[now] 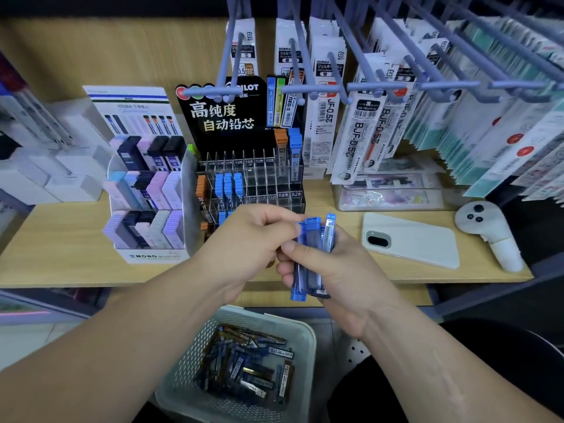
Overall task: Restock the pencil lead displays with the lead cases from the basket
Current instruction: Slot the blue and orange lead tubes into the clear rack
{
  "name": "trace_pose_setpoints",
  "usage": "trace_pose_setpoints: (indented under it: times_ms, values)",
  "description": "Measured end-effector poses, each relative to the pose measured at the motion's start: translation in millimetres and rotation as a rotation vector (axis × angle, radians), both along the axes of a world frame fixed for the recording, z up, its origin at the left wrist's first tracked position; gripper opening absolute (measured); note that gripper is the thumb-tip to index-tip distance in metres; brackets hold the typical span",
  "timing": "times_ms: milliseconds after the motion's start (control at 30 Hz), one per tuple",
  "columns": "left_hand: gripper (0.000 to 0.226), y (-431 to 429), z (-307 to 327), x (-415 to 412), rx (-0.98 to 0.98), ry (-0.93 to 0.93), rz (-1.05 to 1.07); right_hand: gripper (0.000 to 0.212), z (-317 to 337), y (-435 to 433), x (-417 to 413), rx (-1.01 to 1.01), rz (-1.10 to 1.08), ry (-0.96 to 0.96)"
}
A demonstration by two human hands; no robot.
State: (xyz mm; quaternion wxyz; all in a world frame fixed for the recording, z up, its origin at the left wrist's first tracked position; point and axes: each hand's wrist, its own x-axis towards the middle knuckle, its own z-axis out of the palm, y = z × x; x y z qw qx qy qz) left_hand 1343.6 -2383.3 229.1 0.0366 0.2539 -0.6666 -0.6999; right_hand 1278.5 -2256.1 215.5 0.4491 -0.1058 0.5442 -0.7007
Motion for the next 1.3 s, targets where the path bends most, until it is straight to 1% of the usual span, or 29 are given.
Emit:
trace_pose_setpoints:
  times_ms: [100,167,233,300,400,467,500,567,667,733,800,833,900,1000,1067,1133,1300]
  values:
    - [0.021,-4,-4,-2,0.042,-0.008,0.091,0.013,0,1,-1,-0.008,-0.007,-0.032]
    - [0.018,-8,-6,-3,0.084,0.008,0.122,0.016,0,1,-3,-0.008,-0.021,-0.050]
    - [0.017,-11,-8,-4,0.133,0.035,0.107,0.019,-1,2,-4,-0.012,-0.037,-0.067]
    - [0.022,-15,-9,-3,0.183,0.064,0.078,0.020,-1,1,-4,-0.032,-0.050,-0.090]
    - [0.034,-17,-8,-4,0.270,0.132,0.057,0.022,2,0,-6,-0.075,-0.067,-0.139]
    - [0.026,-19,-6,-6,0.339,0.197,0.092,0.021,4,0,-7,-0.116,-0.085,-0.181]
    - [0.020,-21,-4,-7,0.368,0.224,0.122,0.024,5,0,-7,-0.142,-0.099,-0.204]
    - [0.016,-22,-1,-11,0.382,0.269,0.178,0.031,7,0,-8,-0.183,-0.136,-0.242]
    - [0.020,-26,6,-18,0.323,0.324,0.280,0.031,6,0,-8,-0.189,-0.173,-0.262]
    - [0.016,-31,11,-25,0.224,0.354,0.365,0.028,5,-1,-9,-0.175,-0.199,-0.264]
    - [0.007,-37,13,-32,0.012,0.377,0.420,0.025,5,-1,-10,-0.156,-0.233,-0.261]
    - [0.007,-41,14,-36,-0.113,0.383,0.432,0.024,5,-1,-10,-0.149,-0.247,-0.260]
    - [0.011,-49,13,-47,-0.342,0.377,0.420,0.023,6,-1,-11,-0.149,-0.262,-0.253]
    - [0.015,-59,6,-63,-0.634,0.305,0.300,0.024,6,0,-11,-0.147,-0.263,-0.238]
    - [0.018,-62,1,-70,-0.770,0.263,0.218,0.025,6,1,-12,-0.142,-0.268,-0.232]
    - [0.019,-63,-2,-76,-0.870,0.247,0.178,0.026,6,2,-13,-0.139,-0.269,-0.225]
    - [0.002,-59,-7,-82,-1.076,0.216,0.121,0.029,7,4,-14,-0.125,-0.272,-0.214]
